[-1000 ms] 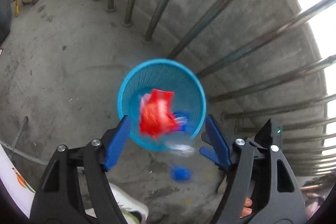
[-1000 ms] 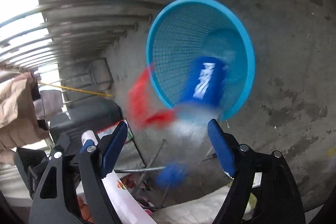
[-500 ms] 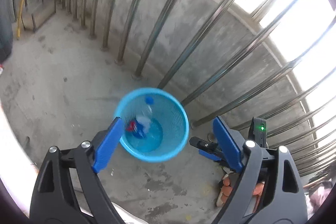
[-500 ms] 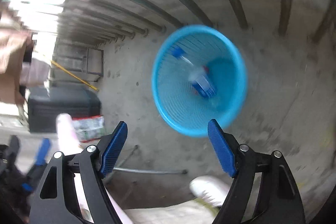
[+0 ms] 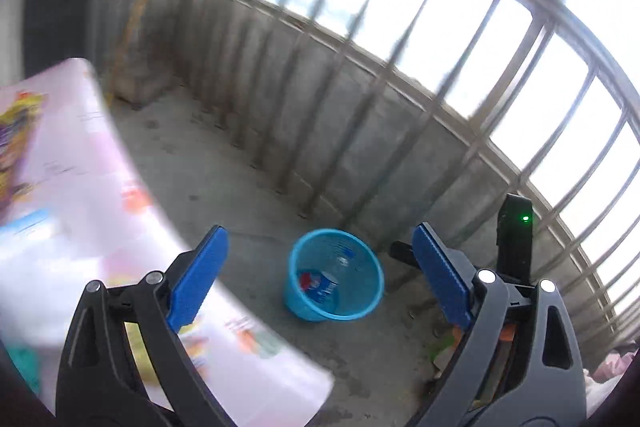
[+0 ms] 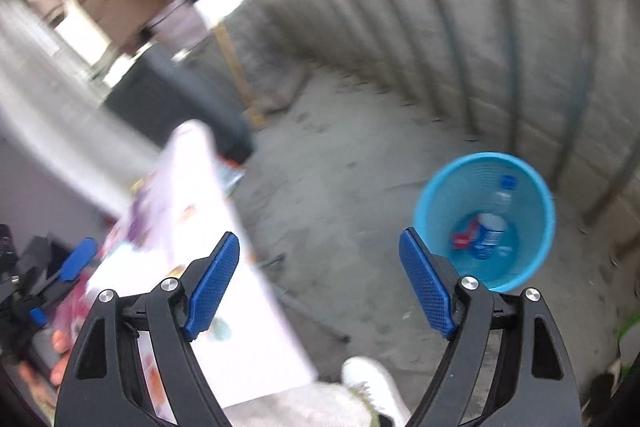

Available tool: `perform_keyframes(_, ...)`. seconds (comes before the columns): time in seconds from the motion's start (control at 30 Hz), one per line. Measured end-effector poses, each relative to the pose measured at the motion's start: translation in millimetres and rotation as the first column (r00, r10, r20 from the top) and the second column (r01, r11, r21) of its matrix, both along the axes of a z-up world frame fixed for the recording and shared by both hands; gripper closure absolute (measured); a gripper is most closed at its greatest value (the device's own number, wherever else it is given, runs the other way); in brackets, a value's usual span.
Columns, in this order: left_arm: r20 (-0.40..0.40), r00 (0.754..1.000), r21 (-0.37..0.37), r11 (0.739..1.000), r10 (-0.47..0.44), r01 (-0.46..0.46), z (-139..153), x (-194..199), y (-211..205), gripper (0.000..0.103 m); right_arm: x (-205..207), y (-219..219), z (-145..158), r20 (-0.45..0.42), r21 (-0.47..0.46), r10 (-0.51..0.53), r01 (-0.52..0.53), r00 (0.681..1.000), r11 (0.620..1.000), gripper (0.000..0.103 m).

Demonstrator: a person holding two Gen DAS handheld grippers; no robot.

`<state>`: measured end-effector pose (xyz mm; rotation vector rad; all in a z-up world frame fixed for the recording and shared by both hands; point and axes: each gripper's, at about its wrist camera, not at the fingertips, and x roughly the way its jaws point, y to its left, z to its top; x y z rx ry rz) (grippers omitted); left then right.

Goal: Collect trash
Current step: 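Grasp the yellow snack bag with the right tool while the left tool grasps the white tissue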

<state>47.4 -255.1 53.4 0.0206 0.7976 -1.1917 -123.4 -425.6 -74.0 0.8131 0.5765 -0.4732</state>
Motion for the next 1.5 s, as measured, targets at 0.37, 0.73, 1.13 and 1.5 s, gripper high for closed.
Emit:
perform_keyframes(0.37, 0.057, 0.948, -0.009, 0.949, 0.314, -0.314, -11, 36, 185, 0.014, 87, 100, 22, 0.008, 0.048, 0.335, -0.335, 0.942, 0.941, 0.028)
perform_keyframes(0.73, 0.049, 0.920, -0.009, 0.921, 0.390, -0.390, -39, 73, 212, 0.026, 139, 122, -20, -0.158, 0.114, 0.370, -0.355, 0.915, 0.928, 0.042)
perform_keyframes(1.13, -0.059, 0.919, 0.063, 0.920, 0.391, -0.387, -79, 116, 193, 0.054, 162, 128, -26, -0.203, 0.089, 0.379, -0.368, 0.903, 0.925, 0.060)
perform_keyframes(1.5, -0.071, 0.927, 0.095, 0.928, 0.368, -0.361, -87, 113, 177, 0.077, 163, 124, -29, -0.213, 0.083, 0.372, -0.362, 0.904, 0.928, 0.083)
